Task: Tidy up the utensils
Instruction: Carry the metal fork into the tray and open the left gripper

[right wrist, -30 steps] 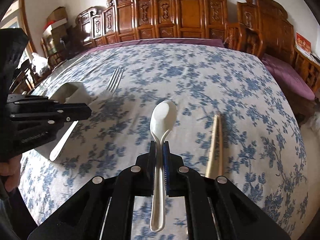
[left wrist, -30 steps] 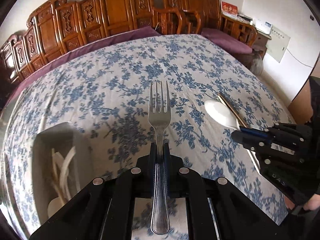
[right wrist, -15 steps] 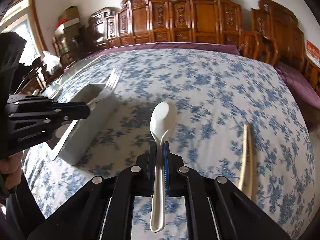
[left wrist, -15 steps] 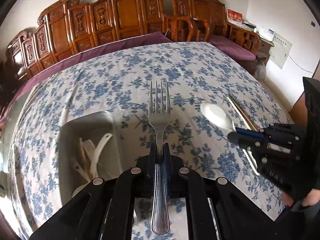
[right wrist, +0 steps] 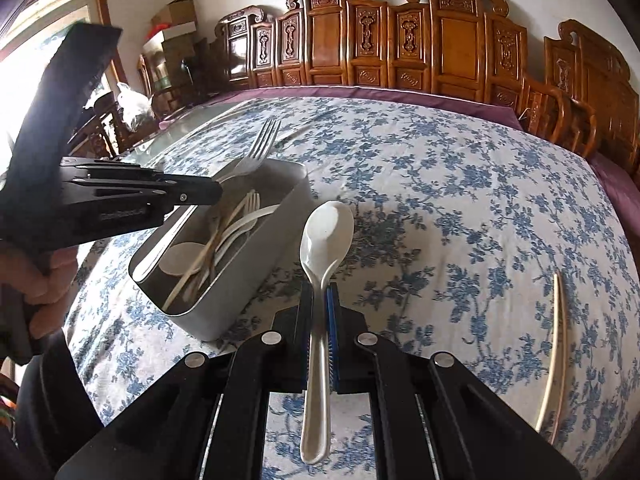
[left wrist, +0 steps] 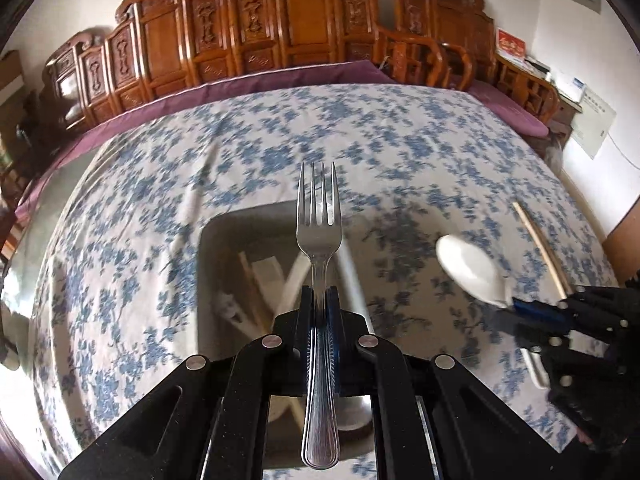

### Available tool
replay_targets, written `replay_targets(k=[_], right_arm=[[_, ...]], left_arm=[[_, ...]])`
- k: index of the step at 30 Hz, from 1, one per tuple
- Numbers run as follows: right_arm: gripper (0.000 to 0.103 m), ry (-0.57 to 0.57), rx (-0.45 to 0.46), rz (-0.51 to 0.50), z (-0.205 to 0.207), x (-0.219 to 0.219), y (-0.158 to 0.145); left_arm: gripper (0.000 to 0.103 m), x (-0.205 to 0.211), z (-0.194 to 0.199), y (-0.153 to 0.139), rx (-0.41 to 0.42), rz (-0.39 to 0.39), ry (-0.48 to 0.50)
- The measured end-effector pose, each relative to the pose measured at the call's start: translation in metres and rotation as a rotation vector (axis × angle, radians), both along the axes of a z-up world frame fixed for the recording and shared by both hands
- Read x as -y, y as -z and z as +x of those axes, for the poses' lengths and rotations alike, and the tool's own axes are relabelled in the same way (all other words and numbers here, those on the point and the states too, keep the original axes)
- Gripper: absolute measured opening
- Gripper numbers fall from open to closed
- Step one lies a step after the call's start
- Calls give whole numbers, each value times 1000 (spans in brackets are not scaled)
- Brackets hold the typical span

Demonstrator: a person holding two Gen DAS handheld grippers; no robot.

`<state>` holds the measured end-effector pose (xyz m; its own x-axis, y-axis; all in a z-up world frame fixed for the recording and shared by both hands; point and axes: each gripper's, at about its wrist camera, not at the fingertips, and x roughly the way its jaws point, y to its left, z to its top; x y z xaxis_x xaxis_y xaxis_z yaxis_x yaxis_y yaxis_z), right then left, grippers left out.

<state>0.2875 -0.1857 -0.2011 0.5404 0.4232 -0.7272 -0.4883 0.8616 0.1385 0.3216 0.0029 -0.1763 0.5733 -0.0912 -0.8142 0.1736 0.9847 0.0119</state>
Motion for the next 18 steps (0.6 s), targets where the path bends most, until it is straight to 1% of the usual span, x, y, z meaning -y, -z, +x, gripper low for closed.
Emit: replay_targets(k=[6,10,18], right_arm=[[9,14,-7,-16,-4,-8,4],[9,29,-12,-18,-4,-11,5],[8,55,-14,-7,-1,-15,3]], left_arm=[[6,-20,8,16,-26,5,-33],[6,-25,12,24,-29,15,-31],[6,-38,15,33,-62,-9,-55]])
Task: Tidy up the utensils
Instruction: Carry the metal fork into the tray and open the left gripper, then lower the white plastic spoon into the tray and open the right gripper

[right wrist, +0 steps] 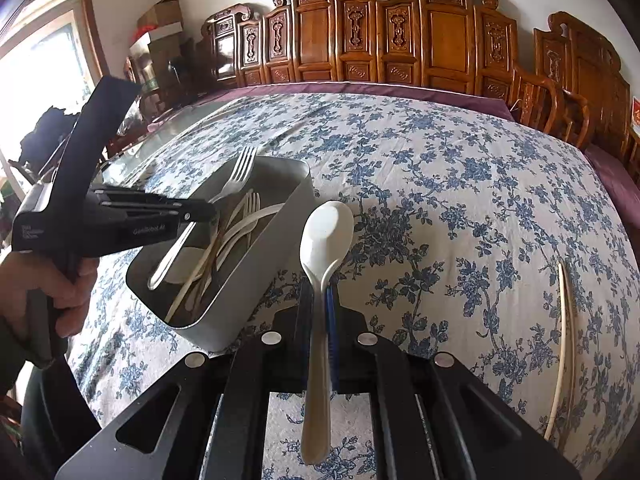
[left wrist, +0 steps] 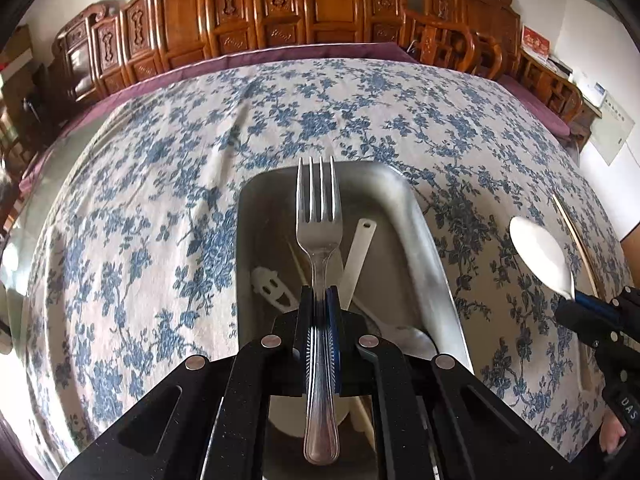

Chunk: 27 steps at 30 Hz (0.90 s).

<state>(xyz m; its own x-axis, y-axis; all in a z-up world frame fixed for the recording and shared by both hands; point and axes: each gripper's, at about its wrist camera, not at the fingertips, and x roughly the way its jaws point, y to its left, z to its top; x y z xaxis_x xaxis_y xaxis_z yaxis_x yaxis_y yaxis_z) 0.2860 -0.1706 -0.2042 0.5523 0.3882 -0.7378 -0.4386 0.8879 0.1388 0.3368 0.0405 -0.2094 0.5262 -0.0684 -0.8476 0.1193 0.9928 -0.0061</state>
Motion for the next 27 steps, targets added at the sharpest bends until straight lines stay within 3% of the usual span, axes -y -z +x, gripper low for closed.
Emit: replay_targets(k=[16,22,27], right_arm=[[9,11,-12,57,18,-19,-9],[9,-20,-14,71,24,-43,-15],[9,-47,-24,82,32,-74,-15]], left_arm=[[7,-15,-30,-30,158,-62,-40],[7,-34,-35,-33,173,-70,-55],[25,-50,-39,-42,196,-57,-78]])
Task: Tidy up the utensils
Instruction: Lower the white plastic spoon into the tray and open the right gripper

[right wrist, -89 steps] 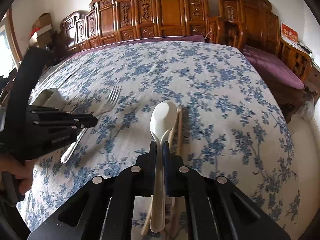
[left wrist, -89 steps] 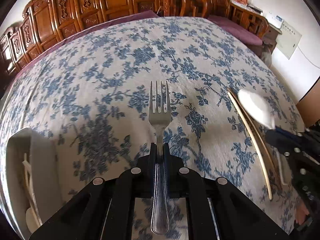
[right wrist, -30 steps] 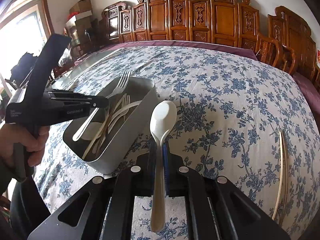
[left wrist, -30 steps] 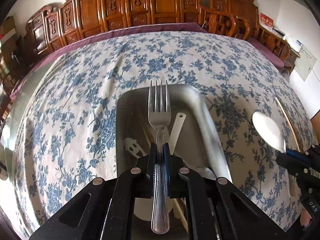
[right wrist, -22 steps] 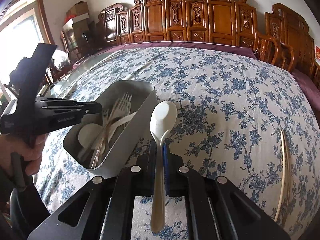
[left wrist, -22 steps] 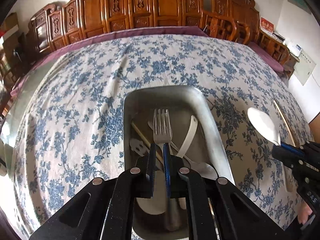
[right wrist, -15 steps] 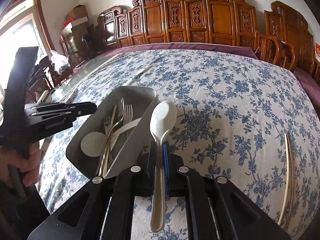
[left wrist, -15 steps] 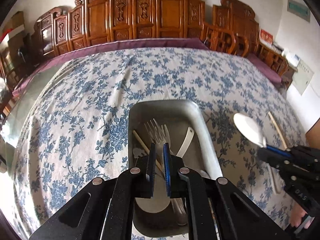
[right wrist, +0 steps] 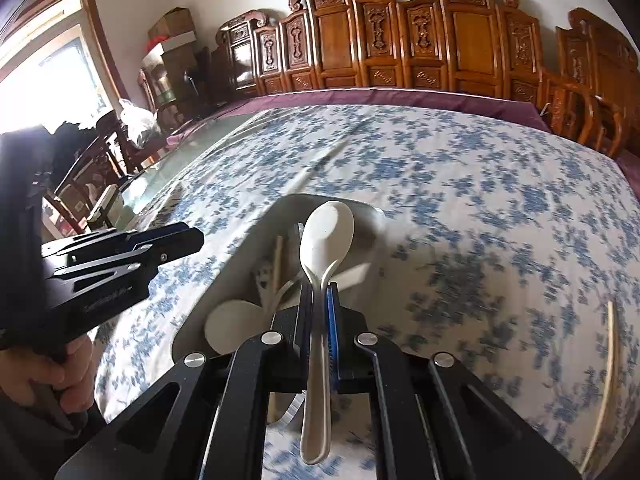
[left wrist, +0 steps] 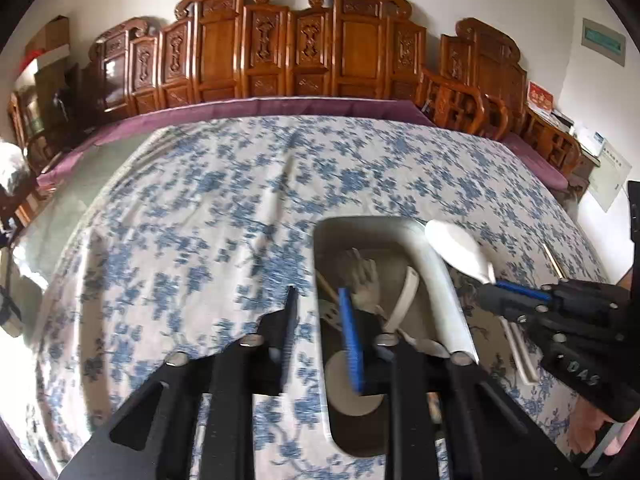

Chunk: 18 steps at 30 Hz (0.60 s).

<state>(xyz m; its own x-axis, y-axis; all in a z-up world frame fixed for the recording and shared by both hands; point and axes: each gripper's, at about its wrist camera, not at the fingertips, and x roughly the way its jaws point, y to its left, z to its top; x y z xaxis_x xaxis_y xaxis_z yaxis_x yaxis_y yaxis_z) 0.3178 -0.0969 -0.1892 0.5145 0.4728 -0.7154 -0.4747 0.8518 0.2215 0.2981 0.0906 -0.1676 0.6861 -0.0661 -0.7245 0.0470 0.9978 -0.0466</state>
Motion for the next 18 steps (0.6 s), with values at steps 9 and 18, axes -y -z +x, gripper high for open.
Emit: replay_targets(k=[9,18], right_arm=[[9,-6,-47,-7,18,-47,19],[9,11,-54,-45,26,-55,31]], left_arm=[[40,-40,-7,-27,65,-4,-88],[40,-54,-9,-32,68,-13,-111]])
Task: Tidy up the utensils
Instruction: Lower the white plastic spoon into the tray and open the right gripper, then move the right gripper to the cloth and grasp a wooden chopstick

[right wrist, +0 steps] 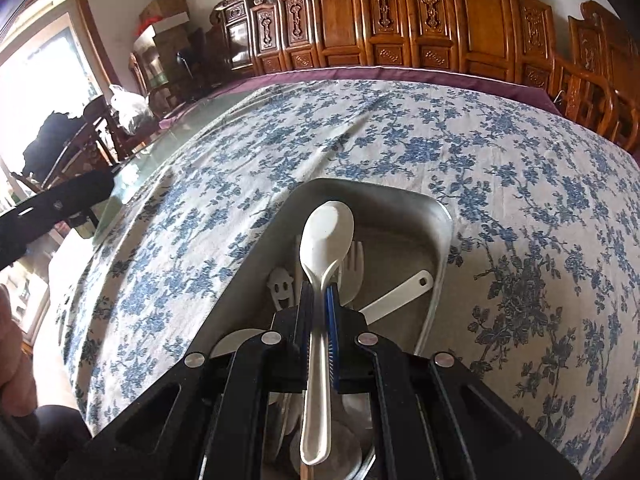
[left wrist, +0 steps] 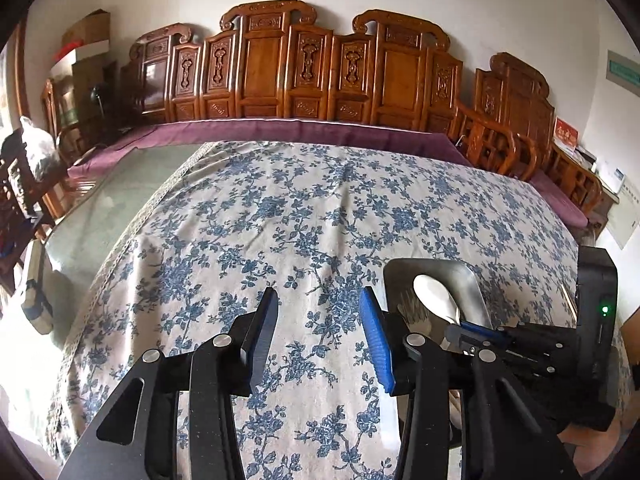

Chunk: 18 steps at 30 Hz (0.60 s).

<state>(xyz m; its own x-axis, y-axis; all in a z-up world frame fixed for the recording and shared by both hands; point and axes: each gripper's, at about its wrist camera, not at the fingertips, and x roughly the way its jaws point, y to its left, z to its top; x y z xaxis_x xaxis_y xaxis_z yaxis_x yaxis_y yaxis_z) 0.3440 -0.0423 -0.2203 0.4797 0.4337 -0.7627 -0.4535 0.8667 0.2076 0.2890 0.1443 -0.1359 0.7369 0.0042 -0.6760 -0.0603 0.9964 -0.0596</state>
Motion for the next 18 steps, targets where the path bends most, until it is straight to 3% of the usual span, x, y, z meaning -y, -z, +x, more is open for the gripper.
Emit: replay_targets(k=[11,18], right_arm=[[13,-12,0,23,-3,18,-6],[13,-32,63,-12,-24,46,-22]], left_arm=[[42,26,-1,6,-12,22,61],[42,48,-8,7,-9,27,105]])
